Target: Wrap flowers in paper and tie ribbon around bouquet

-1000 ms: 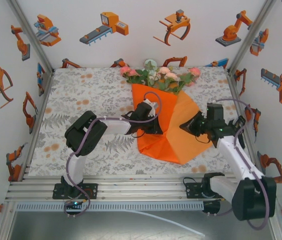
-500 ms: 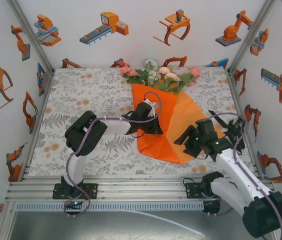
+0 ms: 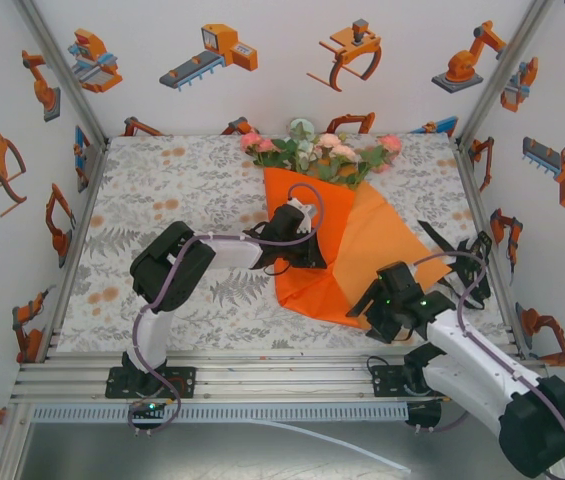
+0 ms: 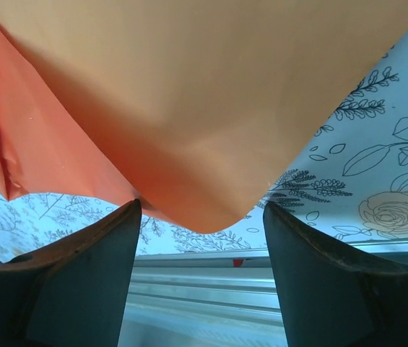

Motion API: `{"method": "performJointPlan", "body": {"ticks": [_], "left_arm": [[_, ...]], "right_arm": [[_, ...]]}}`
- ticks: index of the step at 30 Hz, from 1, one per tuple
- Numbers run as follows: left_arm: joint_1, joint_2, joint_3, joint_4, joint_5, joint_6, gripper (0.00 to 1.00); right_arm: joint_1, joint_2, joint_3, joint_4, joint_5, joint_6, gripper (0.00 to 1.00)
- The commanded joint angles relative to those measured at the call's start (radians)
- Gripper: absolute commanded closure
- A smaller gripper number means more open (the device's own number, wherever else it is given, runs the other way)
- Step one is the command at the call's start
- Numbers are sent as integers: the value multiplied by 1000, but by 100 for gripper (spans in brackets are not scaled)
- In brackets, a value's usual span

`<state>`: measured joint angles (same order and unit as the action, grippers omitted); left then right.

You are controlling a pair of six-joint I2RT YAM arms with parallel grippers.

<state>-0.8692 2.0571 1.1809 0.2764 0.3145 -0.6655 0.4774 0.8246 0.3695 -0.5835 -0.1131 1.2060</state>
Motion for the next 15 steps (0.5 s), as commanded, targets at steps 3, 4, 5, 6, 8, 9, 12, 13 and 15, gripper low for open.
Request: {"method": "performJointPlan", "body": {"ticks": [3,4,5,6,8,9,12,13,15], "left_arm": [[1,35,19,-16,6,-3,81],[1,35,19,-17,6,-3,81],[1,35,18,-16,5,-4,81],[1,35,18,-16,5,-5,81],[1,35,17,-17,5,-3,81],[1,35,17,-16,4,-3,81],[1,39,18,-16,5,-5,81],[2,41,17,-15,5,-7,81],[2,46,17,-15,6,-8,81]], "right_arm": [[20,-31,-37,51,53,49,41],[20,-39,-44,68,57,50,45],[22,-46,-51,85,58,52,50],[21,-49,-55,88,58,54,56],[21,-56,-55,83,67,55,69],[21,-62,-54,81,70,53,75],[21,-77,-39,75,72,41,87],[21,-80,-26,71,73,25,93],[21,-79,-3,70,72,0,100]]}}
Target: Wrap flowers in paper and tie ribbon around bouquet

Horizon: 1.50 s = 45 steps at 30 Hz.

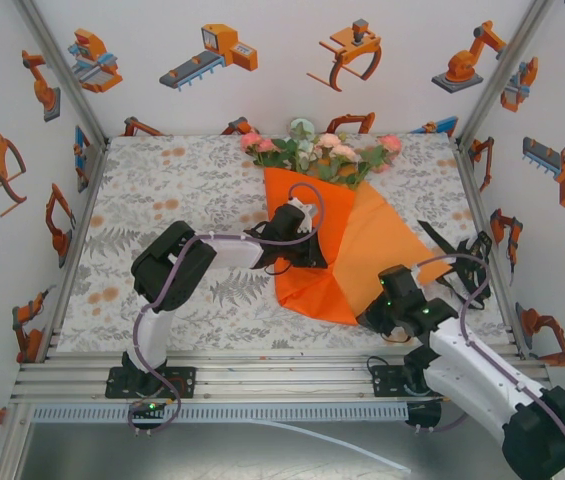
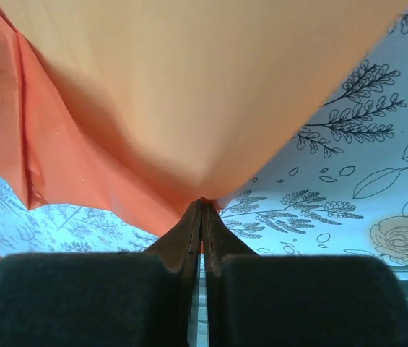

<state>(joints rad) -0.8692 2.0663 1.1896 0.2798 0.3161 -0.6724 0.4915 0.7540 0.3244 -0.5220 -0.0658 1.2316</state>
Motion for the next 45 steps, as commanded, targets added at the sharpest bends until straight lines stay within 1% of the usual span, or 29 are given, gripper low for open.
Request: {"method": "performJointPlan", "body": {"ticks": [1,6,12,17,19,20,21,22,23,24,25,26,27,31,34,37,38,43,45], "left_arm": [[2,37,8,-18,5,-1,81],[5,43,10,-17,9,-1,81],[6,43,9,-16,10,-2,81],[7,39,9,-18,9,1,81],[8,34,6,-17,9,-4,81],[8,27,1,-13,11,-11,81],[12,11,-6,-9,15,-17,81],[12,-9,-14,-6,8,-19,81],[12,-29,-22,-7,0,-15,80],[12,-48,-25,-13,-5,-11,79],[10,-68,-29,-21,-9,-4,78],[10,-88,-34,-29,-11,-1,77],[10,-106,-37,-34,-14,2,76],[12,-188,-54,-85,-54,24,74],[12,-238,-63,-154,-108,68,73],[12,-258,-71,-221,-149,116,73],[12,-262,-80,-228,-158,127,73],[13,-238,-107,-221,-165,134,73],[13,-215,-109,-207,-152,132,73]], "right_arm": [[7,-4,57,7,24,-42,100],[7,89,175,-7,25,-167,100],[29,280,432,-96,102,-398,100],[60,432,578,-27,34,-535,100],[68,477,609,-15,1,-563,100],[68,491,622,-33,10,-563,100],[68,491,628,-55,39,-552,100],[68,479,620,-77,81,-535,96],[67,460,603,-96,121,-516,90],[67,439,581,-105,143,-503,82],[65,415,552,-111,154,-483,70],[66,393,521,-115,146,-462,62],[67,373,496,-119,129,-443,58],[73,279,372,-169,29,-372,52],[110,189,288,-195,5,-274,48],[150,88,209,-166,8,-155,37],[157,62,180,-148,12,-117,34],[199,11,100,-118,93,63,34],[221,10,85,-117,118,106,35]]}}
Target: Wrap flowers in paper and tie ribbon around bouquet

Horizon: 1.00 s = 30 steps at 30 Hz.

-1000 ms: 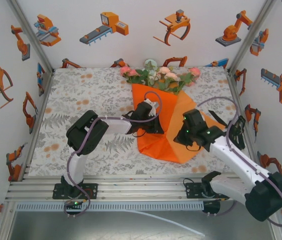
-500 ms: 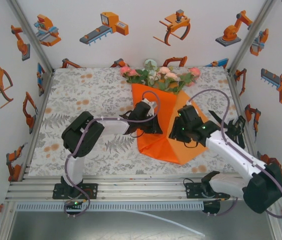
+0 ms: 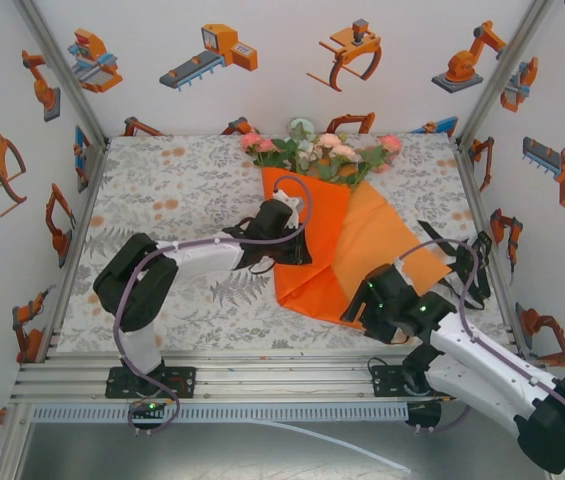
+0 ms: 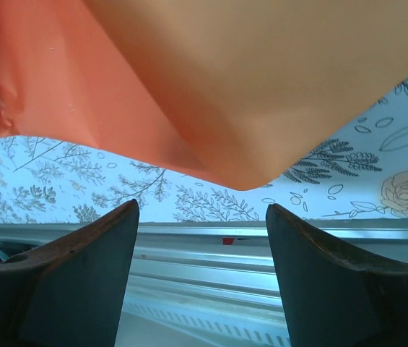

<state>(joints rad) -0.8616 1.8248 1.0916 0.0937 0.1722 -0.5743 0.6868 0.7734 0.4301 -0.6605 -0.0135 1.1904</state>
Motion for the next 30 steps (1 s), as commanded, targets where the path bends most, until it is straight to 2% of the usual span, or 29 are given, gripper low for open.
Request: {"method": "performJointPlan", "body": {"ticks": [1,8,12,17,23,28,29,30], "left_arm": [[6,38,-10,-13,4,32,73],[6,73,-28,37,48,11,73],[8,82,-31,46,68,8,73],[12,91,-37,60,90,0,73],[19,96,-53,86,98,-17,73],[21,104,-59,97,104,-25,73],[21,107,-60,97,105,-25,73],[21,110,-58,98,107,-27,73]], "right_arm": [[34,-8,-29,17,82,165,35],[65,-90,-126,79,192,242,36],[82,-168,-190,124,233,285,41],[103,-236,-224,99,267,335,51],[123,-261,-254,121,273,352,67],[126,-256,-237,133,277,310,96],[126,-254,-227,137,280,289,100],[126,-251,-214,138,285,268,100]]}}
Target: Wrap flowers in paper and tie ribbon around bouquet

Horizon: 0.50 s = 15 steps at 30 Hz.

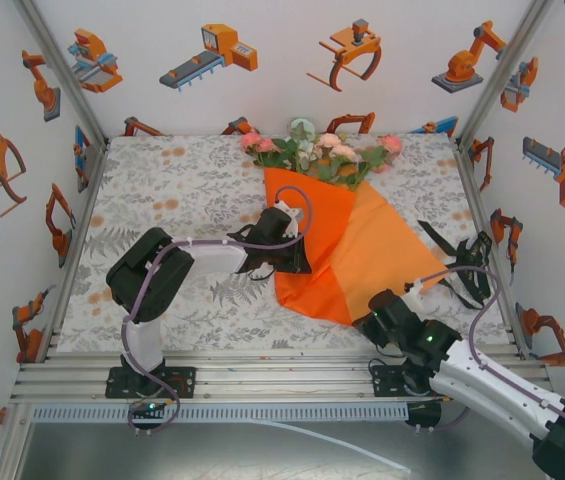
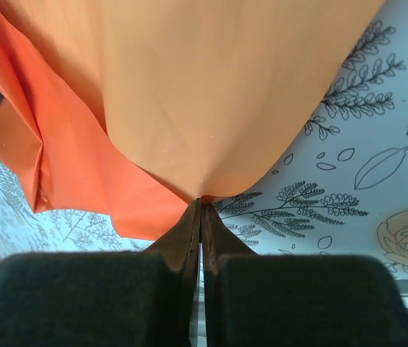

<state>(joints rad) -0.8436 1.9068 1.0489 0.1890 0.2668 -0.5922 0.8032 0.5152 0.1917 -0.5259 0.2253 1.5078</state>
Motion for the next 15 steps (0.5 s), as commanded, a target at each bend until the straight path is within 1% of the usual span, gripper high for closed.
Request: {"method": "performJointPlan", "body": {"ticks": [1,4,7,12,15], "left_arm": [[3,32,-14,3,15,-10,73],[3,45,-10,1,17,-11,73],[3,56,-7,2,19,-12,73],[5,71,1,-3,23,-11,73],[8,72,1,-8,20,-7,73]], "right_arm": [[10,12,39,-4,52,-63,100],[10,50,110,-21,76,-146,100],[9,159,222,-25,95,-275,100],[10,459,490,-28,92,-565,100],[9,629,634,-29,62,-713,100]]}}
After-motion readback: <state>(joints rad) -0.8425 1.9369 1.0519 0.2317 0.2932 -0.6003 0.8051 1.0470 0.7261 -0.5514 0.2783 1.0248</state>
